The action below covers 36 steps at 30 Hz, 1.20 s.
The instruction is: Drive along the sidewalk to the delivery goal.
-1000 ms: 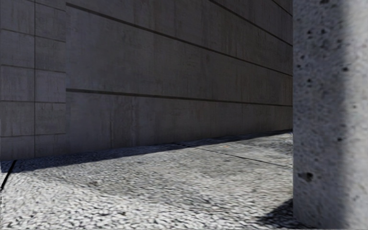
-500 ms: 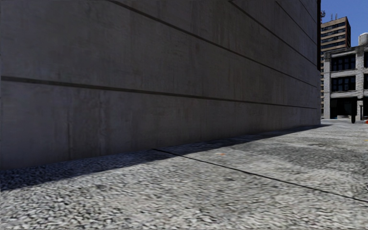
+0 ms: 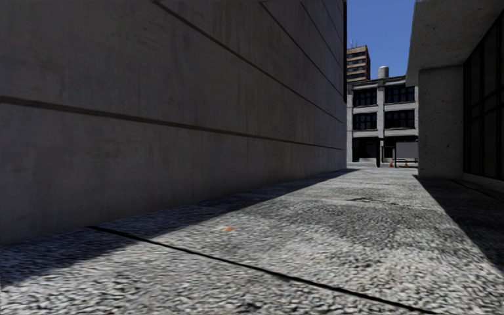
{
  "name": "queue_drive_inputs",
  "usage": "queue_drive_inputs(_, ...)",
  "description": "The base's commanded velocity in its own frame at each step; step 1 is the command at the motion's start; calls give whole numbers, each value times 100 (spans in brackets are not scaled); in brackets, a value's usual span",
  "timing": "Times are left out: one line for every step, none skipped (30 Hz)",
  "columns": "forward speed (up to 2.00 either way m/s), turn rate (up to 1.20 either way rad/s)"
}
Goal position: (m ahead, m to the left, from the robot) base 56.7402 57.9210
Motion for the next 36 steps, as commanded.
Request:
queue_drive_inputs(200, -77)
queue_drive_inputs(200, -77)
queue_drive_inputs(200, -77)
queue_drive_inputs(200, -77)
queue_drive_inputs(200, -77)
queue_drive_inputs(200, -77)
queue_drive_inputs(200, -77)
queue_drive_inputs(200, -77)
queue_drive_inputs(200, -77)
queue_drive_inputs(200, -76)
queue_drive_inputs(200, -76)
queue_drive_inputs(200, -76)
queue_drive_inputs(200, -76)
queue_drive_inputs(200, -72)
queue_drive_inputs(200, -24)
queue_drive_inputs(200, -24)
queue_drive_inputs(200, 0)
queue_drive_inputs(200, 0)
queue_drive_inputs(200, 0)
queue_drive_inputs(200, 0)
queue_drive_inputs(200, 0)
queue_drive_inputs(200, 0)
queue_drive_inputs(200, 0)
queue_drive_inputs(200, 0)
queue_drive_inputs(200, 0)
queue_drive_inputs(200, 0)
queue_drive_inputs(200, 0)
queue_drive_inputs(200, 0)
queue_drive_inputs(200, 0)
queue_drive_inputs(200, 0)
queue_drive_inputs(200, 0)
queue_drive_inputs(200, 0)
queue_drive_inputs(200, 0)
queue_drive_inputs(200, 0)
queue_drive_inputs(200, 0)
queue_drive_inputs(200, 0)
